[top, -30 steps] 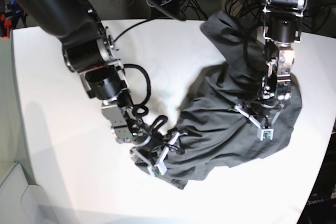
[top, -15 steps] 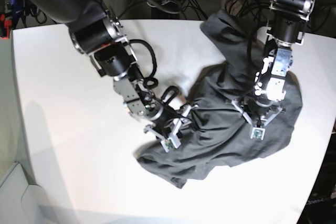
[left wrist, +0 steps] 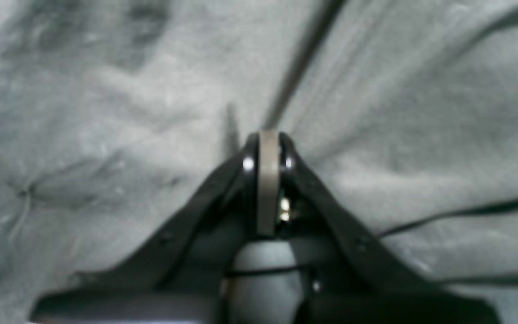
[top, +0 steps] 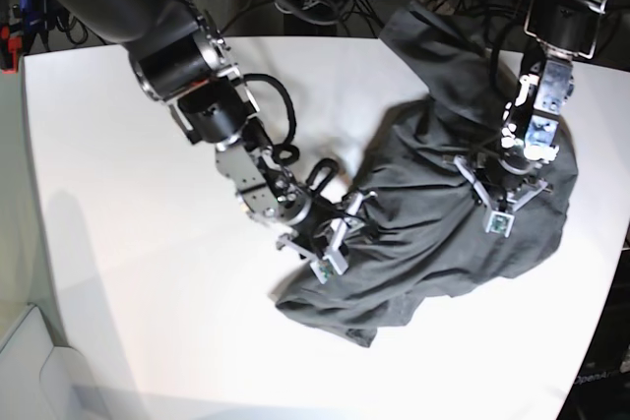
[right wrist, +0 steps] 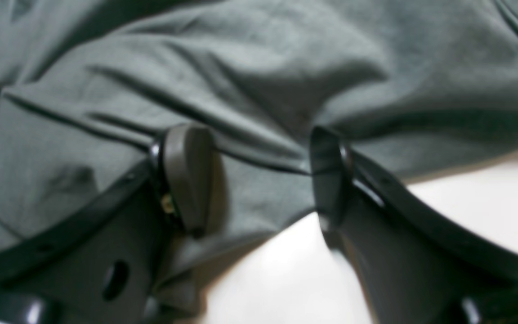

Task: Layout the t-shirt on the table in an organized manner, then fold the t-shirt properly
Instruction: 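Pull the grasped fabric with the right gripper toward the left gripper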

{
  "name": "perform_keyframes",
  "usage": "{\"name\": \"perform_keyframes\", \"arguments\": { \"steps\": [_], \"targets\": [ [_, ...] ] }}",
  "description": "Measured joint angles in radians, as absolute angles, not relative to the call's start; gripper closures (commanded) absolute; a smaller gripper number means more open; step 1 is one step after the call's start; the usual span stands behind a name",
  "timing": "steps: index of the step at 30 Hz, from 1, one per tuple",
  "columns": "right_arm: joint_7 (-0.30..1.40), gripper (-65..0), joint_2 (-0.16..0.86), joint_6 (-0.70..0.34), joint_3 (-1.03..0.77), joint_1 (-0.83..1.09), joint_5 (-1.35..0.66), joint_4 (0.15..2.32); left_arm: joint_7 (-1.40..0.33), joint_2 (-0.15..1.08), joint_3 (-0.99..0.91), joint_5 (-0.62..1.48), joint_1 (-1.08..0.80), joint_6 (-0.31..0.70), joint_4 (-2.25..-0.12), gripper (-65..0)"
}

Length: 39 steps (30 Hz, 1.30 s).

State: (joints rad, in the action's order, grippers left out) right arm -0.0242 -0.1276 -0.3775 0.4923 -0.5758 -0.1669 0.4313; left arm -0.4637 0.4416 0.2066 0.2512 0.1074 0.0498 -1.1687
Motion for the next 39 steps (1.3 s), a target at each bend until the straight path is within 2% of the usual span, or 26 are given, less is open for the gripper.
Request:
{"name": "perform_keyframes", "arguments": {
  "steps": [7, 9, 14, 18, 22, 28, 35, 39],
  "targets": [
    [0.026, -35.7, -0.146, -0.377, 0.516, -0.568, -0.165, 0.473, -0.493, 0.459, 0.207, 0.246, 0.091, 0.048, -1.205, -0.4],
    [0.094, -35.8, -0.129, -0.378, 0.520, -0.533, -0.153, 0.582, -0.502, 0.476, 0.207, 0.250, 0.085, 0.052, -1.215, -0.4],
    [0.120, -36.1, -0.007, -0.381, 0.524, -0.384, -0.142, 0.953, -0.523, 0.485, 0.189, 0.251, 0.085, 0.056, -1.218, -0.4],
    [0.187, -36.1, 0.024, -0.379, 0.520, -0.390, -0.153, 1.095, -0.559, 0.485, 0.131, 0.255, 0.080, 0.061, -1.221, -0.4],
    [0.273, -36.1, 0.051, -0.390, 0.508, -0.374, -0.153, 1.104, -0.610, 0.485, 0.070, 0.252, 0.088, 0.064, -1.226, -0.4],
    [0.328, -36.1, 0.075, -0.381, 0.372, -0.382, -0.146, 1.101, -0.656, 0.482, -0.046, 0.250, 0.111, 0.063, -1.253, -0.4],
    [0.352, -36.1, 0.099, -0.385, 0.372, -0.390, -0.146, 1.102, -0.768, 0.483, -0.120, 0.449, 0.154, 0.052, -1.356, -0.3],
    [0.345, -36.2, 0.097, -0.385, 0.371, -0.430, -0.146, 1.081, -0.778, 0.434, -0.126, 0.445, 0.166, 0.046, -1.354, -0.3]
  ]
}}
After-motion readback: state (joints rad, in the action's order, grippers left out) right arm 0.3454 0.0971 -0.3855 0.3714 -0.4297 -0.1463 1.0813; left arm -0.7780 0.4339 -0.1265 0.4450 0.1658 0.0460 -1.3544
